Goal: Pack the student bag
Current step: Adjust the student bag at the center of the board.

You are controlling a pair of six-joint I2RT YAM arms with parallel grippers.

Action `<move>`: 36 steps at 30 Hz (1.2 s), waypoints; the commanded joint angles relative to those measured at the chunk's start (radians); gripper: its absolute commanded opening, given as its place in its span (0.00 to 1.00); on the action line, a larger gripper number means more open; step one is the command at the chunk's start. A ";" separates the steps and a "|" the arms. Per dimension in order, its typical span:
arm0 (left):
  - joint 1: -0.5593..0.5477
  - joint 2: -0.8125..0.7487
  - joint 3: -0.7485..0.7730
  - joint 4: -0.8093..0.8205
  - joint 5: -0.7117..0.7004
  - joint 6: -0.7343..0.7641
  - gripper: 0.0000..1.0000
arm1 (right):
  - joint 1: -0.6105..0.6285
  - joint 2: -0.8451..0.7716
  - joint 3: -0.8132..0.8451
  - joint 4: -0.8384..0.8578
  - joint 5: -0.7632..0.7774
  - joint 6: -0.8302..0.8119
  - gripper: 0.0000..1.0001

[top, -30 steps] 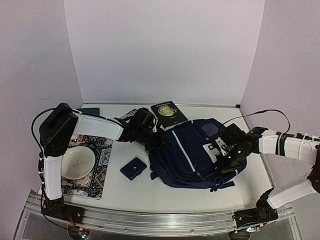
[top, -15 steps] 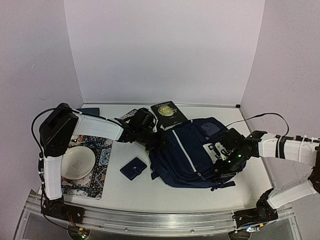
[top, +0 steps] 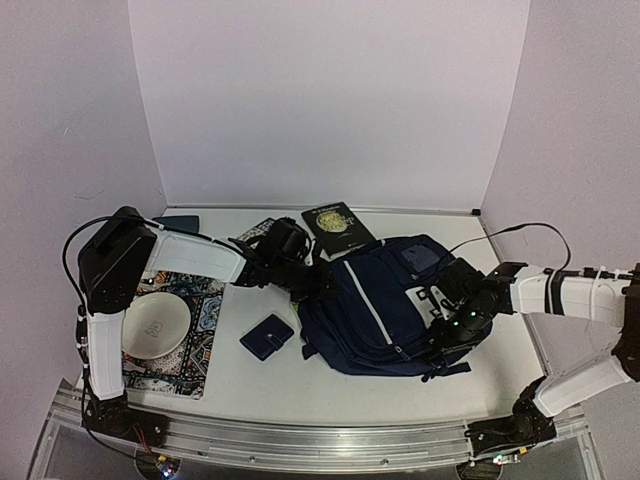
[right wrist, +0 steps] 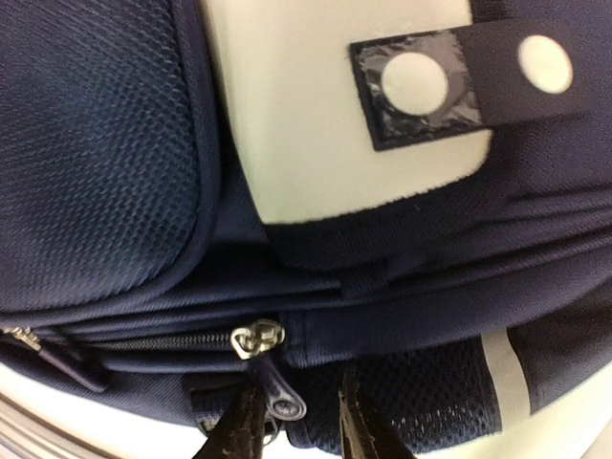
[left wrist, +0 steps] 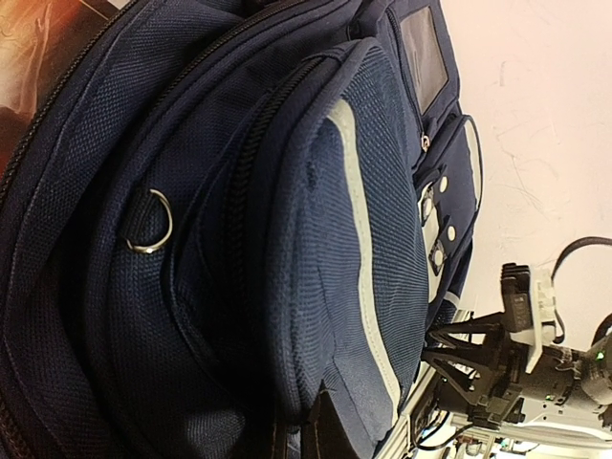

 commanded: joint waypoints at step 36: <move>0.006 -0.067 0.009 0.125 -0.112 -0.029 0.00 | 0.156 0.009 0.081 -0.109 0.184 0.067 0.21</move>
